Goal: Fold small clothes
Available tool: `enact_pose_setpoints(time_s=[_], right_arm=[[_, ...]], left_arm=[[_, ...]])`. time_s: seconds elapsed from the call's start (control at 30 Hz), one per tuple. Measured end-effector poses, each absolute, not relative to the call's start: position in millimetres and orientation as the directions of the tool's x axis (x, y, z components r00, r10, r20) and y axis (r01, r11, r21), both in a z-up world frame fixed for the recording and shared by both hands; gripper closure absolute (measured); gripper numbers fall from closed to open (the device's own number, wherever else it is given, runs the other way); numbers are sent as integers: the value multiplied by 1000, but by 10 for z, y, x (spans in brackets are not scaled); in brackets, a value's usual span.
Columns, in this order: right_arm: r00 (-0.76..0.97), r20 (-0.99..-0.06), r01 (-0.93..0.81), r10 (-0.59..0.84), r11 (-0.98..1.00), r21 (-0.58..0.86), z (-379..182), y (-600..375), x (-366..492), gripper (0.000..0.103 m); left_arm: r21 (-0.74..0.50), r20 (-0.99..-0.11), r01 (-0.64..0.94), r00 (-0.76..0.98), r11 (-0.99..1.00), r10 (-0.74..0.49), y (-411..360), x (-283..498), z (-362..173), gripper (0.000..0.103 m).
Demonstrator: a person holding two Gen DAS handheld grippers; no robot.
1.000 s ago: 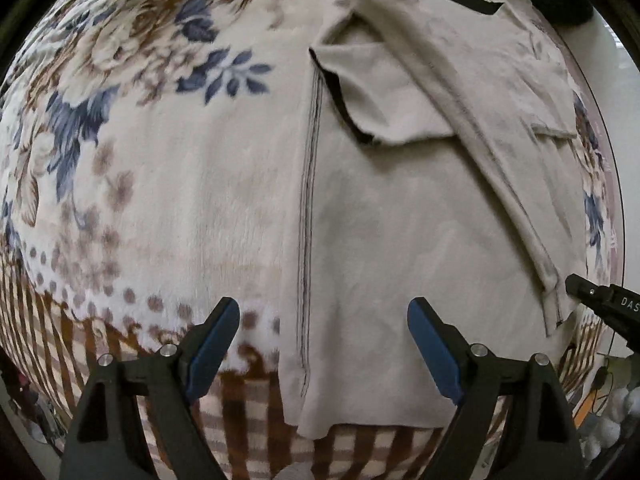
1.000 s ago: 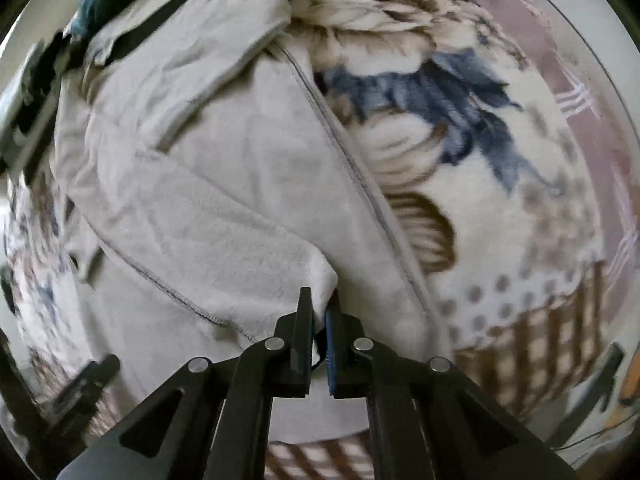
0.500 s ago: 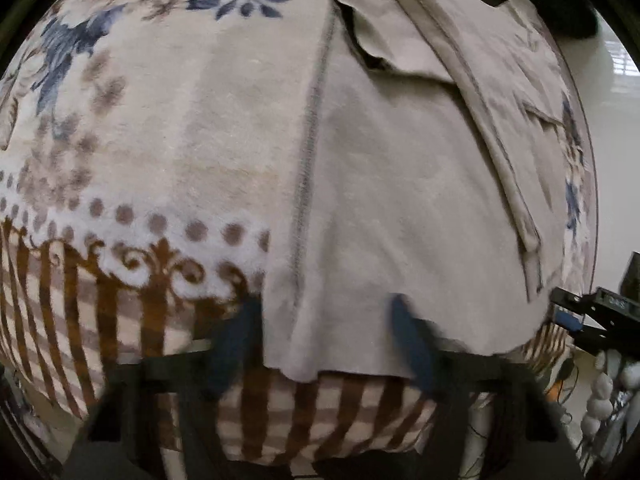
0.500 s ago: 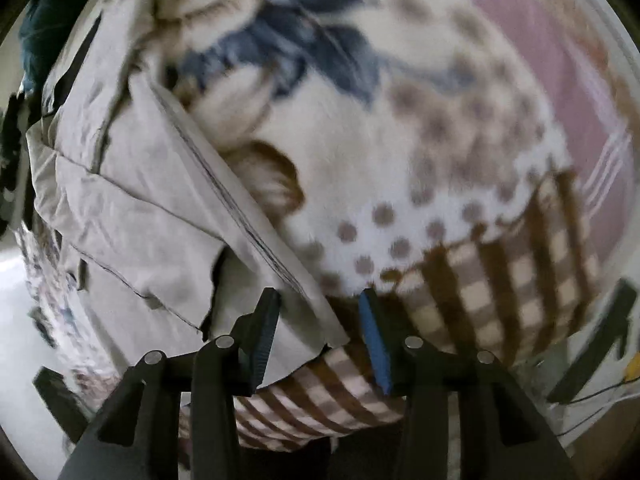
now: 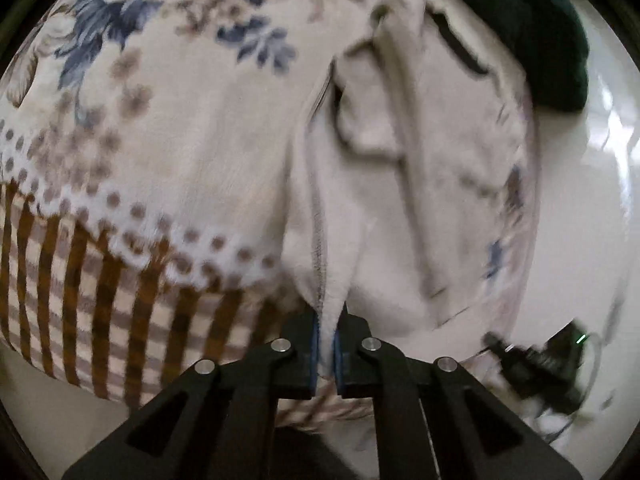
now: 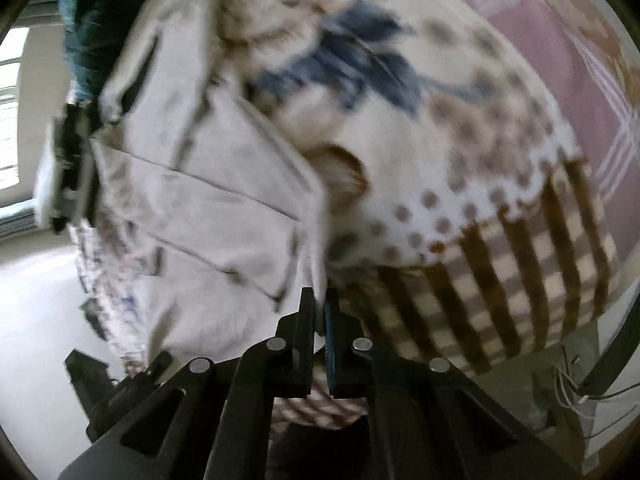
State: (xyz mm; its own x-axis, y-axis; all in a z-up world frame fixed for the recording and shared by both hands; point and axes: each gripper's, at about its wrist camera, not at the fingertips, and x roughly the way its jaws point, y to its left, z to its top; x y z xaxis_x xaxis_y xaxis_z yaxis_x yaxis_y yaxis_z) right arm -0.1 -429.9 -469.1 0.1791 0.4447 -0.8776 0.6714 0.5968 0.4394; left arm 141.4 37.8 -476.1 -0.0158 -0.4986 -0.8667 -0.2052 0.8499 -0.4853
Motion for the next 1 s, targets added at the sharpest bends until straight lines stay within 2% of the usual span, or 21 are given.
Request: enact_pose_setpoints(time_s=[0.1,0.2,0.43,0.57,0.6,0.63,0.67,0.7,0.73,0.77,0.87,1.0], right_arm=[[244,-856,639,457,588,496,-4436,-4379,295,99],[300,-845,610,443,592,527,-4320,-4564,673,99],[355,-871,565,339,664,489,-4422,-4782,1697,99],[349,-866,581,357,643,500,-4685,-4745,2149,98],[354,-849,586,393,614,529,-4741,-4776,2186,92],[359,-837,589,412,596,546,-4778,-4776,2202,74],[375,-831,585,411,590,556,-4753,-4793,2176,63],[396,-832,575,390,601,555,-4699,-4799,2126,51],[409,-844,561,348,633,533,-4609,-4812,2055,51],[399,-858,549,324,665,507,-4580,-4799,2005,51],[334,-896,523,292,734,434,-4624,-4718,1915,50],[252,-929,466,271,808,361,-4779,-4576,1998,50]], left_arm=[[-544,-835,-228,50,807,-548,430,1810,-4587,100],[-555,-831,-210,120,805,-543,383,2272,-4572,99],[-540,-842,-272,174,797,-511,120,3127,-4986,99],[-581,-805,-356,117,732,-582,117,3341,-5263,96],[-597,-791,-368,121,713,-600,170,3342,-5264,92],[-619,-774,-372,143,691,-617,242,3320,-5226,85],[-631,-767,-372,169,681,-619,324,3267,-5167,80],[-635,-767,-367,199,680,-610,407,3225,-5105,69],[-633,-772,-356,226,688,-593,485,3175,-5036,57],[-630,-777,-333,250,702,-578,550,3119,-4973,54],[-544,-836,-240,235,804,-495,498,3061,-4889,54],[-387,-908,-38,190,921,-373,134,3098,-4895,54]])
